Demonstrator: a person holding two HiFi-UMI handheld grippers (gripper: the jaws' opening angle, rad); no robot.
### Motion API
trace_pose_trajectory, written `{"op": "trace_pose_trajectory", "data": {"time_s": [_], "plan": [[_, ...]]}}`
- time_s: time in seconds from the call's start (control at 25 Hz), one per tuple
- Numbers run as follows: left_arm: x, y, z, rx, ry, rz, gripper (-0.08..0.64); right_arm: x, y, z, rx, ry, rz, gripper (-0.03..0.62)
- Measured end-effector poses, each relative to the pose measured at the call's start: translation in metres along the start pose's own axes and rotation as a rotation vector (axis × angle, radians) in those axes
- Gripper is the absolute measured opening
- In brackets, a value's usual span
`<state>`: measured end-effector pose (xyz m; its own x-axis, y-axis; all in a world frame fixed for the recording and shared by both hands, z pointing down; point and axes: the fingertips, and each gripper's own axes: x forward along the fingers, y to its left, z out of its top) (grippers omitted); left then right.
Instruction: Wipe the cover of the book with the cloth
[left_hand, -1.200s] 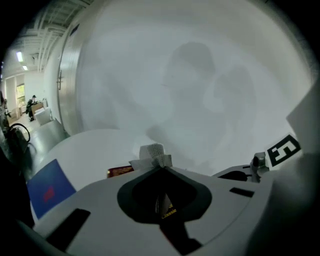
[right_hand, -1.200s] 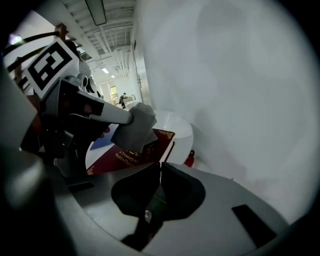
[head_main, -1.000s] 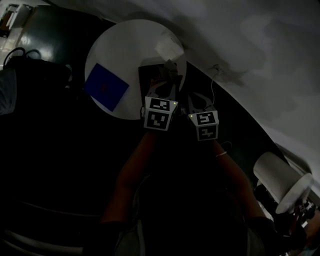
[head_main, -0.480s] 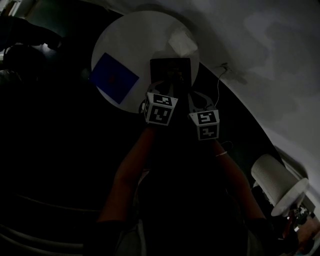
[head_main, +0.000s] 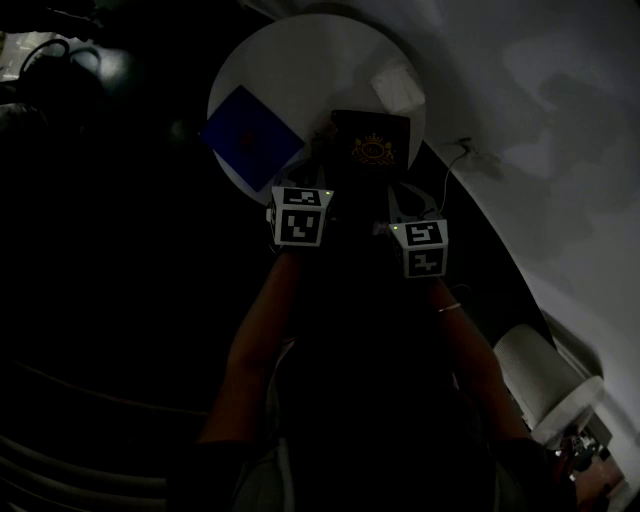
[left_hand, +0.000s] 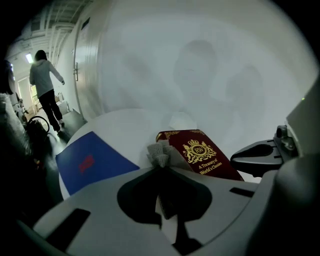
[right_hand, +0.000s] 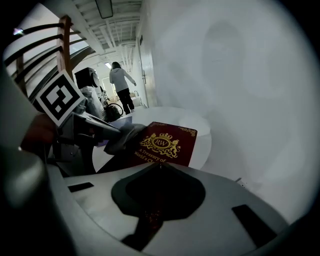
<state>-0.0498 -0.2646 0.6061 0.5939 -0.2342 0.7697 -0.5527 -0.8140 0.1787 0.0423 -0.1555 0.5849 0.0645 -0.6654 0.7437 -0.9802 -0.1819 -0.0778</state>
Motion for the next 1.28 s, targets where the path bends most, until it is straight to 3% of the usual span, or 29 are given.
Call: {"op": "trace_pose_trajectory", "data": {"time_s": [0.16,0.32,0.48,0.68,0.84,1.04,1.28], "plan": [[-0.018,0.017,0.001,-0.027,-0.024,0.067,0.026,-0.004,0.000,0.001,-0.015,-0.013,0.011,0.029],[-0.045,0.008,0.018,-0.024,-0.116,0.101,0.026,-0.017,-0.008,0.003,-0.022,-0.057,0.006,0.029],[-0.067,-0.036,0.031,0.012,-0.174,0.054,0.025,-0.037,-0.020,-0.005,-0.007,-0.086,0.001,0.029],[-0.070,-0.106,0.033,0.048,-0.208,-0.060,0.025,-0.065,-0.039,-0.025,0.014,-0.098,-0.034,0.029],[-0.060,-0.158,0.021,0.094,-0.179,-0.145,0.025,-0.088,-0.054,-0.041,0.041,-0.107,-0.067,0.029],[-0.035,-0.196,-0.002,0.135,-0.100,-0.198,0.025,-0.105,-0.071,-0.054,0.073,-0.114,-0.099,0.029],[-0.019,-0.186,-0.031,0.119,-0.016,-0.159,0.026,-0.098,-0.062,-0.063,0.072,-0.088,-0.074,0.029]]}}
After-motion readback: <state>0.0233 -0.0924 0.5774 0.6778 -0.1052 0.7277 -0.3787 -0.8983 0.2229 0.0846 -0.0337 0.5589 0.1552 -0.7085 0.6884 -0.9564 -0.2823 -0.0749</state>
